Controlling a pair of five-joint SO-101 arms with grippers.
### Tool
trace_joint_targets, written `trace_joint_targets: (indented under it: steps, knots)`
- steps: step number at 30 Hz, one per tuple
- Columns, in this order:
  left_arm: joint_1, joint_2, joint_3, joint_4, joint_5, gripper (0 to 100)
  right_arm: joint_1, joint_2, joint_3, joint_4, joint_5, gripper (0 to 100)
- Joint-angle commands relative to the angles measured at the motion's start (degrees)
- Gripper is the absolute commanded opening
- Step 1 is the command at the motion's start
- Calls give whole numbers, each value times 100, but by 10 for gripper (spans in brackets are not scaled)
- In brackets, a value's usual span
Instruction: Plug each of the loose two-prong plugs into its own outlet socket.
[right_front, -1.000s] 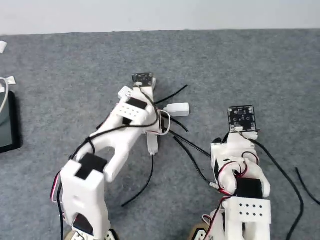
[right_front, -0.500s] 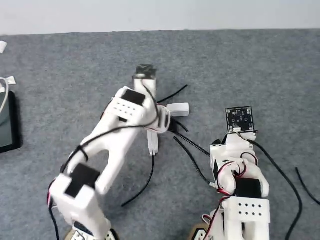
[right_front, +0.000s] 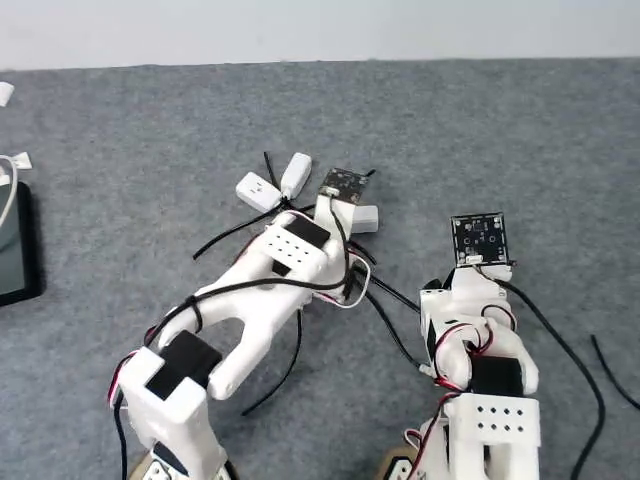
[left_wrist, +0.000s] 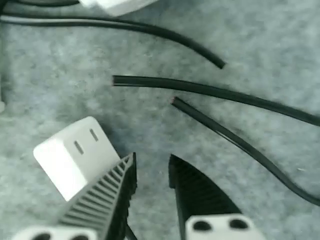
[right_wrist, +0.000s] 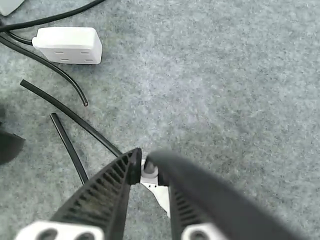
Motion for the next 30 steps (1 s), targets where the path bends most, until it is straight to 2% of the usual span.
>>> trace_joint_targets:
  steps: [1, 6, 13, 22, 30]
  knots:
    - [-105, -193, 40, 114, -62, 40, 40, 13, -79, -22, 79, 8]
    - [-132, -774, 400, 149, -62, 40, 40, 13, -79, -22, 79, 8]
    - [-765, -1407, 963, -158, -62, 43, -57, 13, -70, -22, 88, 8]
    - [-1116, -1231, 1648, -809, -510, 44, -110, 13, -53, -13, 88, 8]
    - [-1204, -1160, 1666, -826, -510, 43, -119, 13, -62, -22, 26, 9]
